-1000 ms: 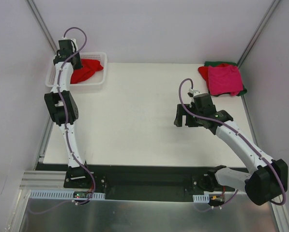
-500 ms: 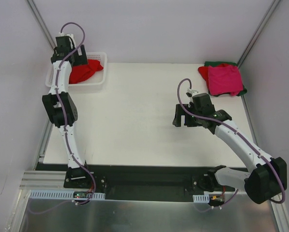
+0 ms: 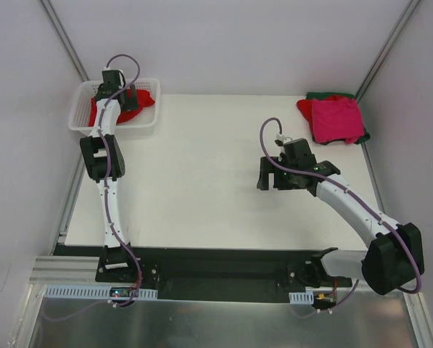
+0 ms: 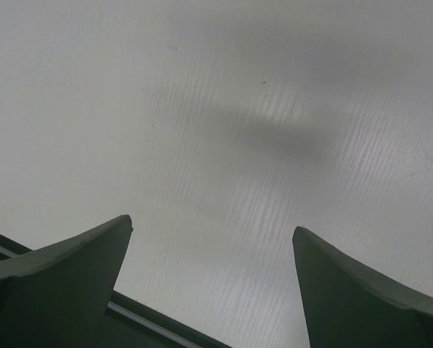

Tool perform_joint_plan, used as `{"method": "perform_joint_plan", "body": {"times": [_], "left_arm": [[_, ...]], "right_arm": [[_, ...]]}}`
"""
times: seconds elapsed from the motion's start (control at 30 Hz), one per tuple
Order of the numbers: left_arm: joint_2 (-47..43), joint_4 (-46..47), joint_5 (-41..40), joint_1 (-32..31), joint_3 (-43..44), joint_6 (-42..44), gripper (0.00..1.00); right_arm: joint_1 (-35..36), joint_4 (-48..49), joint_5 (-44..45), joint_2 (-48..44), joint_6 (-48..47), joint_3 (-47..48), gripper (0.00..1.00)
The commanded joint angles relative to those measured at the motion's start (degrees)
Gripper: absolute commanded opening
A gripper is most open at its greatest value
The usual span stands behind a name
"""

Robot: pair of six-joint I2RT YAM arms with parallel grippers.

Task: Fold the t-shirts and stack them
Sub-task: Grab crumpled tshirt from bin with the left arm

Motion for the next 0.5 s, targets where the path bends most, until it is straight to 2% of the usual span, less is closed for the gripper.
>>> {"method": "perform_joint_plan", "body": {"times": [0.0,0.17,0.37,0.4,0.43,0.47], "left_arm": [[-0.2,2.7,-2.8,-0.6,2.6,1.5,0.91],[0.3,4.8,-6.4,-0.5,2.5,2.7,0.86],[0.8,8.3,-6.7,-0.6,2.0,2.3,0.78],[0.9,8.8,-6.7,-0.6,2.1,2.2,0.66],[1.0,9.0,-6.6,-0.5,2.1,2.0,0.5],[1.4,9.2,-6.5,-0.6,2.2,1.8,0.41]], "right_arm": [[0.3,1.4,-0.7,0.0,-1.3,2.9,0.96],[0.3,1.3,-0.5,0.3,-1.6,3.0,0.96],[0.2,-0.3,0.2,1.6,-2.5,4.4,0.96],[0.3,-0.4,0.3,1.7,-2.6,4.5,0.96],[0.3,-0.4,0.5,1.8,-2.6,4.8,0.96],[0.2,-0.4,0.4,1.9,-2.5,4.8,0.96]]}}
